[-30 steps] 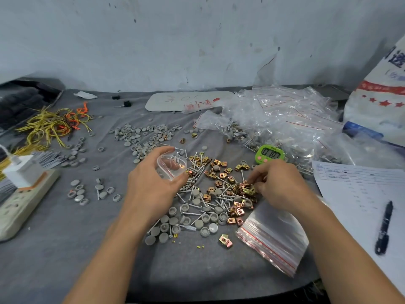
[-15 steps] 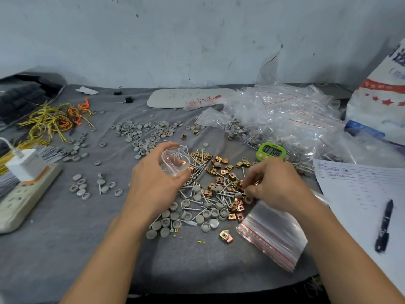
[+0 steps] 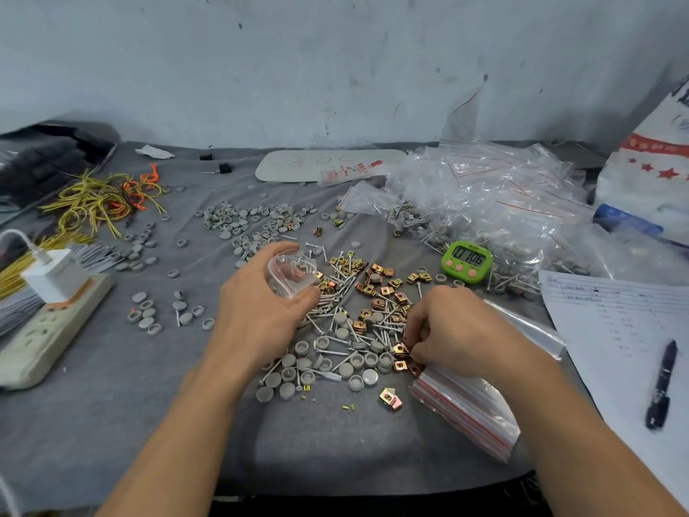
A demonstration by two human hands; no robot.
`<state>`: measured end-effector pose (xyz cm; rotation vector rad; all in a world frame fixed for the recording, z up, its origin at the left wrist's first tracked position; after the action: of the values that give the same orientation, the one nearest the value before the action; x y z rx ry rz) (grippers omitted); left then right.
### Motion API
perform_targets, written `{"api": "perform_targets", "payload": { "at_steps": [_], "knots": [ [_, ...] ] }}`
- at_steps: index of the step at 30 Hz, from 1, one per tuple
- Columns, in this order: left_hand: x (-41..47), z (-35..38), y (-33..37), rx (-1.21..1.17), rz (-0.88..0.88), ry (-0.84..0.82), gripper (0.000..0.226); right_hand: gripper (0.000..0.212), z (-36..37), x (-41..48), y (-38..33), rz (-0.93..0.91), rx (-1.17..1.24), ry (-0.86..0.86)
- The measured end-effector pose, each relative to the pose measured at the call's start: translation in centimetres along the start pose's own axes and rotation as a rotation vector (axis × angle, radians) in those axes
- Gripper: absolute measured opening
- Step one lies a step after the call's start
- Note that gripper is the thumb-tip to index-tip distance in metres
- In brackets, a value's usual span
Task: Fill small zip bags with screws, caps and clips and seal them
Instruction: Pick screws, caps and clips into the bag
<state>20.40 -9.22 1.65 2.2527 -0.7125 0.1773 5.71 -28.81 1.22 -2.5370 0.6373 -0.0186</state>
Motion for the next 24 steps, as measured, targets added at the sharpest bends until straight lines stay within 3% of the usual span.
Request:
{"api": "perform_targets", "payload": {
  "at_steps": [8, 12, 16, 21, 24],
  "knots": [
    [0.2, 0.0, -0.2, 0.01, -0.001, -0.011, 0.053, 0.026, 0.4, 0.9, 0.8, 0.075, 0.253, 0.202],
    [0.2, 0.3, 0.0, -0.007, 0.003, -0.015, 0.053, 0.022, 0.3, 1.1, 0.4, 0.066, 0.413, 0.333],
    [0.1, 0.3, 0.2, -0.008, 0.005, -0.024, 0.052, 0.016, 0.7, 1.1, -0.3, -0.006, 0.486, 0.357],
    [0.1, 0.2, 0.1, -0.01, 0.004, -0.019, 0.051, 0.034, 1.3, 1.7, -0.6, -0.019, 0.456, 0.281],
    [0.1, 0.1, 0.0, -0.003, 0.002, -0.023, 0.052, 0.03, 1.3, 1.8, -0.8, -0.012, 0.461, 0.277]
  ]
}}
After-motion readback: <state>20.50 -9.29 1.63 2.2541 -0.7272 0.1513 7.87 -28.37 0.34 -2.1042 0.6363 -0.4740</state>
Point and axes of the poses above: each hand's wrist, its own x-axis towards the middle knuckle, its own z-axis out of the palm, y = z × x, the point moved 3 cm from there along x, towards the middle knuckle, and after that the axes turned 11 degrees about x, right-handed, at the moved point
